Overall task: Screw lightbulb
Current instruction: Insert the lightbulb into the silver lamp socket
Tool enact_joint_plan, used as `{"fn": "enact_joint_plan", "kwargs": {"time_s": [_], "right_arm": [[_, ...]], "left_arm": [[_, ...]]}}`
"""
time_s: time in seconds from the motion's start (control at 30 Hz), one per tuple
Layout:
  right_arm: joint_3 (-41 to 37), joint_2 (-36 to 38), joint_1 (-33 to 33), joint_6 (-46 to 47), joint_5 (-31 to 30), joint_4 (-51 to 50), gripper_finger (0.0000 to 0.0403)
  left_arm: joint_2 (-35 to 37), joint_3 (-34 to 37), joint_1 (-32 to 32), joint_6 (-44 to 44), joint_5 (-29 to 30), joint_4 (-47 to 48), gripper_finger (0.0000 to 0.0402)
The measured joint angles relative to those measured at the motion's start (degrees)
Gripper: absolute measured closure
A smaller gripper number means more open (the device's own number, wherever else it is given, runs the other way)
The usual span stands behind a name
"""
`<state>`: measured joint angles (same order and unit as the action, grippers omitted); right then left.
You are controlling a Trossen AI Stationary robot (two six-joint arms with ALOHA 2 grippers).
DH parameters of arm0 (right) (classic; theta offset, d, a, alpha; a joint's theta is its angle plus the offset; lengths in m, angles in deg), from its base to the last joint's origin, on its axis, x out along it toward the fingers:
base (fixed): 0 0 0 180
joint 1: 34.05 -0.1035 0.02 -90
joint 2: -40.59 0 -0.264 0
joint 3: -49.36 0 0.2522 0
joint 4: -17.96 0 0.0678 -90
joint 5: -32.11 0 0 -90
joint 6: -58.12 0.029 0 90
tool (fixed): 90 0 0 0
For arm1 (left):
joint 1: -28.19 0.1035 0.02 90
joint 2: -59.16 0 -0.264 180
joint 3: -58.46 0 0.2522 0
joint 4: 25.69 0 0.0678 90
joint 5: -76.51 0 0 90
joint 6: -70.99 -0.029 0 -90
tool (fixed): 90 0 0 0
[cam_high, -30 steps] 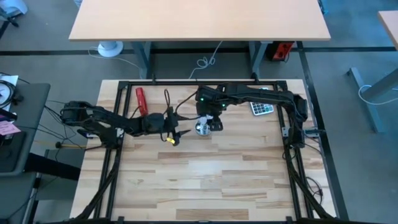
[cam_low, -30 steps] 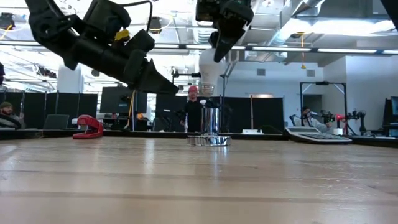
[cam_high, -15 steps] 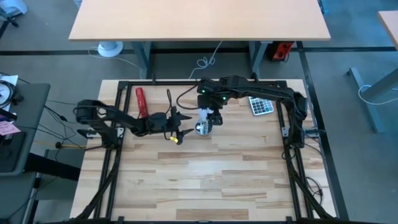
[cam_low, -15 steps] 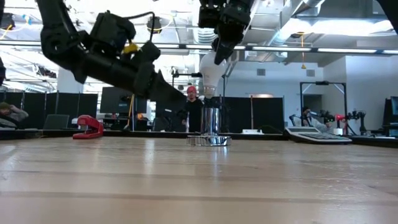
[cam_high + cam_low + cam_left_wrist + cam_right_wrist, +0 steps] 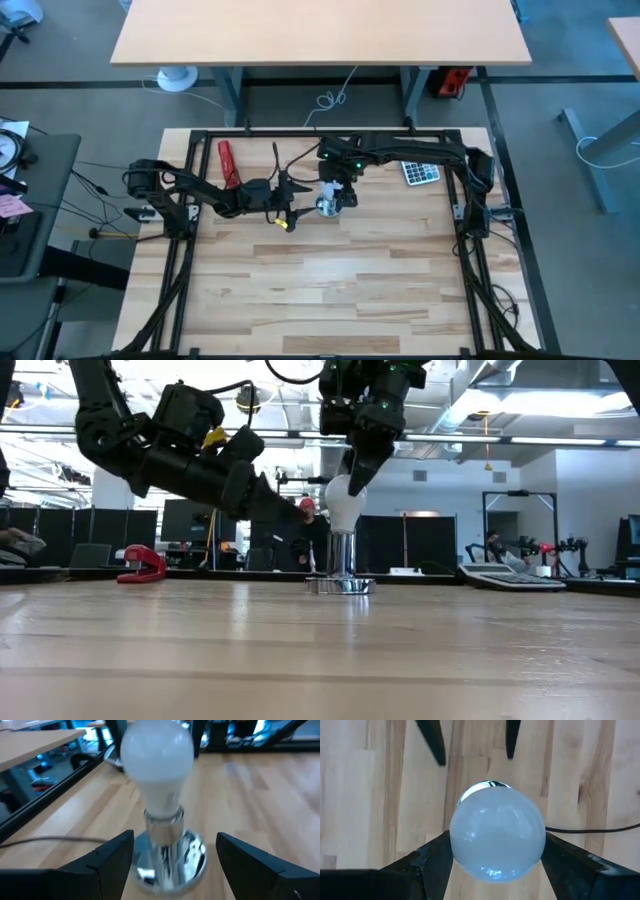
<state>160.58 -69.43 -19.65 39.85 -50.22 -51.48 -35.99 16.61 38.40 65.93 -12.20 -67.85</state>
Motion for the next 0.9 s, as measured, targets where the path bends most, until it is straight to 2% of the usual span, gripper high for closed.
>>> {"fn": "enact_joint_plan", "kwargs": {"time_s": [0.2,0.43,0.9], "right_arm": [[-0.03,0.02,-0.73,0.69,-0.03,0.12,0.0121],[-0.10,0.04,-1.39,0.86,-0.24,-0.12,0.0121],[0.19,-1.65,-3.69,-0.19,-1.65,2.21,0.0121]], "left_arm": [[0.00,-3.56,0.03,-0.09,-1.27,0.10,0.0128],[0.01,-7.83,0.06,-0.09,-2.41,7.14,0.0128],[-1.64,-8.25,0.39,2.73,-2.28,8.58,0.0128]]}}
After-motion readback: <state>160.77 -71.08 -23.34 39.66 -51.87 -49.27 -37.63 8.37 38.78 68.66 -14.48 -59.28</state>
